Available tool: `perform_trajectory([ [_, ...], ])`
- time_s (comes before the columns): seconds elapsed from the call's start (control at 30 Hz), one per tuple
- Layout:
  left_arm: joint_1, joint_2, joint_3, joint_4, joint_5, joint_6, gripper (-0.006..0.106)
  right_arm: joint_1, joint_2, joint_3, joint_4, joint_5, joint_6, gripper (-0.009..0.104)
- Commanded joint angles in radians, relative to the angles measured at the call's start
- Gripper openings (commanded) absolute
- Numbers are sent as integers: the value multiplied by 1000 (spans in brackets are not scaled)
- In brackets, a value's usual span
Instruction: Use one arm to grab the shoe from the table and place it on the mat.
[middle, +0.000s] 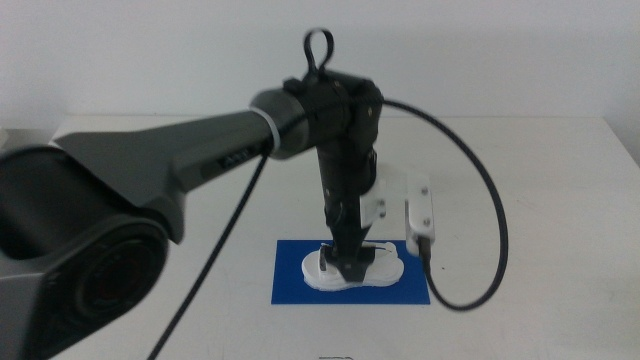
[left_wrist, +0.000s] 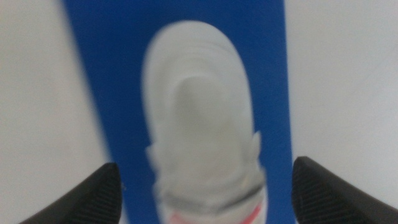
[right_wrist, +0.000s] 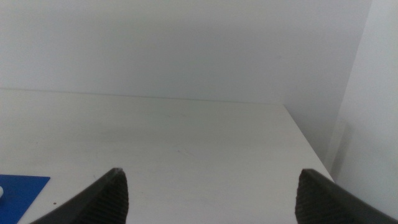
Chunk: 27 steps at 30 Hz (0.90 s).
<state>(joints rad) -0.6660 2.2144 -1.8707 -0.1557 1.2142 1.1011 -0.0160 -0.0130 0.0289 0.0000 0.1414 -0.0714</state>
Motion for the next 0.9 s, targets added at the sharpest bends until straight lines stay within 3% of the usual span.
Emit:
perform_trajectory([
  [0.0,11,-112,-51,-32,107,0,94,2,-19,-19,-9,-76,-5,94],
  [0.13,36,-201,-76,-47,106,-30,94,2,-19,-19,-9,-76,-5,94],
  [0.47,204,-481,-79,-23,106,-463,94,2,-19,-19,-9,-76,-5,94],
  [0.7,338,-661,-69,8,103,-504,94,2,-19,-19,-9,-76,-5,94],
  [0.87,443,-864,90,37,38,-603,94,2,-19,-19,-9,-76,-5,94],
])
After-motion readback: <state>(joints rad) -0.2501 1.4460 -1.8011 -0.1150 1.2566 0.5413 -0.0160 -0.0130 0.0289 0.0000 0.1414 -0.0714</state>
